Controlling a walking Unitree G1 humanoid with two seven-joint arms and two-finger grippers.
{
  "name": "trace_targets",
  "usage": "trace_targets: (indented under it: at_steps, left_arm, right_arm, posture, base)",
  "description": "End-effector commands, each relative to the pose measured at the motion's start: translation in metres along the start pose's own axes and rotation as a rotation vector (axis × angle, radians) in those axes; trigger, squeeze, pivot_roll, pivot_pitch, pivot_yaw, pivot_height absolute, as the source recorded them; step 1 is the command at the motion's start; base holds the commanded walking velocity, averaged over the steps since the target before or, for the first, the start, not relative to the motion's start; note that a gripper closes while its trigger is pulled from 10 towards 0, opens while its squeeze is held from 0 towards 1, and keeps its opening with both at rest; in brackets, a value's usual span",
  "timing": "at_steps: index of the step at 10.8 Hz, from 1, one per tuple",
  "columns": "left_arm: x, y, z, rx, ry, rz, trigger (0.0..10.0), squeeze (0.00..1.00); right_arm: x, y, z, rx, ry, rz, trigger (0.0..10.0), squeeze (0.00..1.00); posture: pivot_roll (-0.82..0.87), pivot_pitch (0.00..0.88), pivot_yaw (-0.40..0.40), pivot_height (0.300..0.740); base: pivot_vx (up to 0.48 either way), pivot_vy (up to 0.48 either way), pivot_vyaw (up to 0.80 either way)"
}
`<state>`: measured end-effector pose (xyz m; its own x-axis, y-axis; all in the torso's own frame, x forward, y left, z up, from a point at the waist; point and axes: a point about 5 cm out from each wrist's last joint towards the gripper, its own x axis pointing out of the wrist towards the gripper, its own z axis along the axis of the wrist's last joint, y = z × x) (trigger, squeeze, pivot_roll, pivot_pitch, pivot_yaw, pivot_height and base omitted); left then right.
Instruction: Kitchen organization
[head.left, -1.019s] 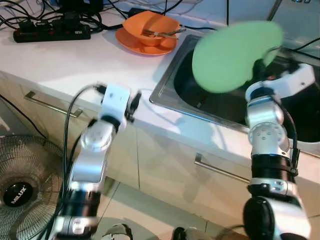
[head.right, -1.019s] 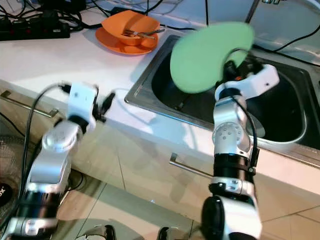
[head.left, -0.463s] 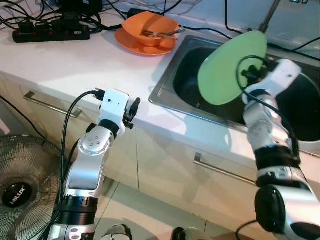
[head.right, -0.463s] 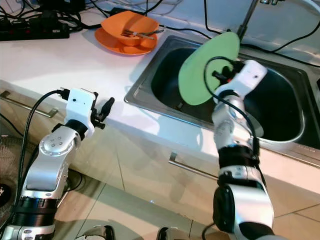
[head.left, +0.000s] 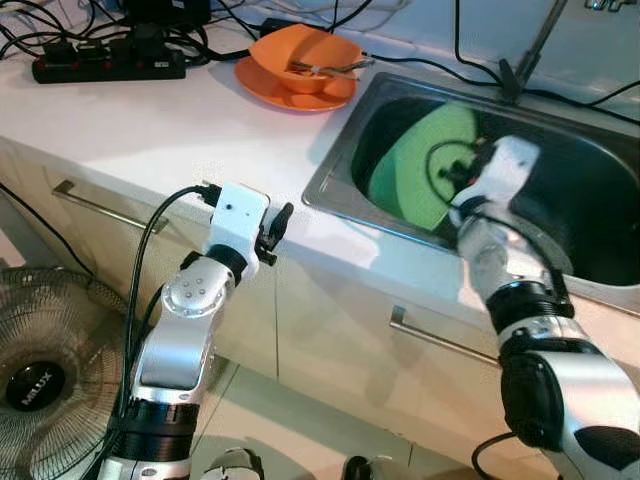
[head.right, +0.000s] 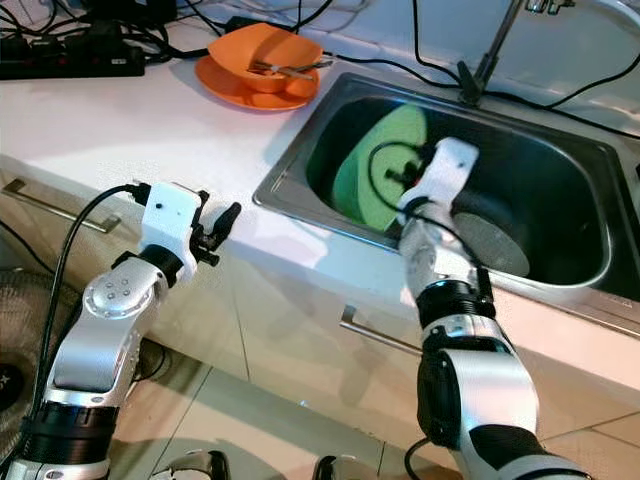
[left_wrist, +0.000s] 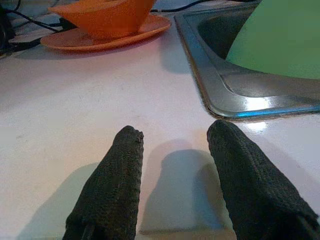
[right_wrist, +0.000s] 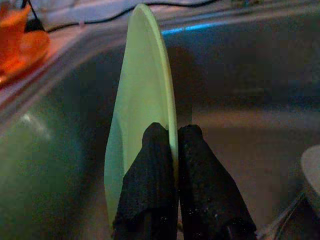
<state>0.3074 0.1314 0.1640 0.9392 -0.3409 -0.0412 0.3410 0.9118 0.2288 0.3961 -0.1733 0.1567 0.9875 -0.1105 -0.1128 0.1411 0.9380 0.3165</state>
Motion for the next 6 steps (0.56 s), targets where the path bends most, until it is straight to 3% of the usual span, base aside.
trace_targets:
  at_steps: [1,6]
  left_arm:
    - [-0.002,-0.008,-0.008,-0.015,0.044,-0.035,10.0,0.0]
    - [-0.003,-0.007,-0.009,-0.014,0.053,-0.04,10.0,0.0]
  right_arm:
    - [0.004,0.006,0.015,0.006,-0.047,0.011,10.0,0.0]
    - [0.003,-0.001,-0.01,-0.034,0.066,-0.014,10.0,0.0]
  posture:
    - [0.01,0.076,-0.102,0.74]
    - [0.02,0.091,-0.107,0.74]
  base:
    - [0.0,0.0,0.0]
    - [0.0,0.0,0.0]
